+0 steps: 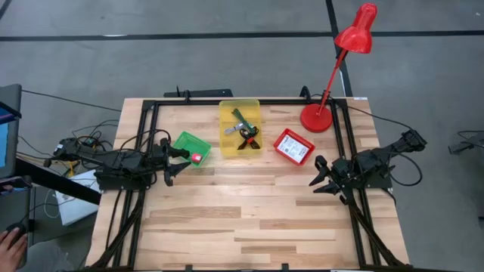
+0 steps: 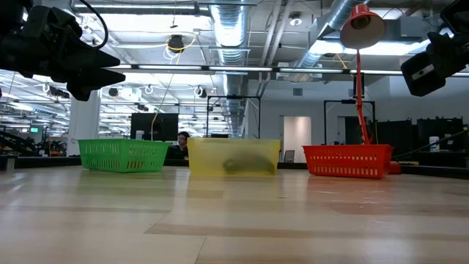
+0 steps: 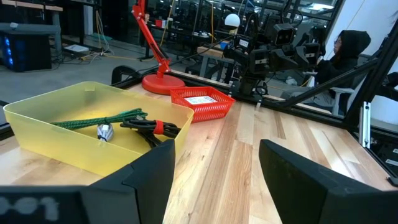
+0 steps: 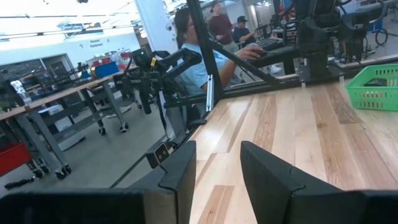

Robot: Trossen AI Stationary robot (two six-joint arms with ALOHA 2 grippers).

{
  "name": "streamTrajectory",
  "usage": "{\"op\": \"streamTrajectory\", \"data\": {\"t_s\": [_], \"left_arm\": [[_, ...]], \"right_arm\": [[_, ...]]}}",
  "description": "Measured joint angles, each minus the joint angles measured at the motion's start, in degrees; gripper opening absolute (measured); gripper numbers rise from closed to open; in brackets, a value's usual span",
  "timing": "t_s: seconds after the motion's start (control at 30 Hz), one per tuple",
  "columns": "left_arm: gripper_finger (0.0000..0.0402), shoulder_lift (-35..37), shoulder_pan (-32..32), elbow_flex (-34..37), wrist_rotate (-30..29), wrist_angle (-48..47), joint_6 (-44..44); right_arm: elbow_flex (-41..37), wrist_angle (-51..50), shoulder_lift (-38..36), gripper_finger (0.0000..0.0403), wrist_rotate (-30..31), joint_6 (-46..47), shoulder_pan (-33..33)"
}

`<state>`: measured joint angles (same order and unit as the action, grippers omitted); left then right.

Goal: Pick and place items into bin
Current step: Return to Home Position

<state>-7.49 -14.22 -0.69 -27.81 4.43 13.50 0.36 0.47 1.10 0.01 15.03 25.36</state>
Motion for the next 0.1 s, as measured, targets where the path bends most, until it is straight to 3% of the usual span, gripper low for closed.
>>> {"op": "streamTrajectory", "data": {"t_s": [0.1], "left_arm": [[0.0226,0.00,0.00,0.00,0.00,0.00,0.00]], "right_arm": [[0.00,0.00,0.00,0.0121,0.01,0.00,0.00]]}}
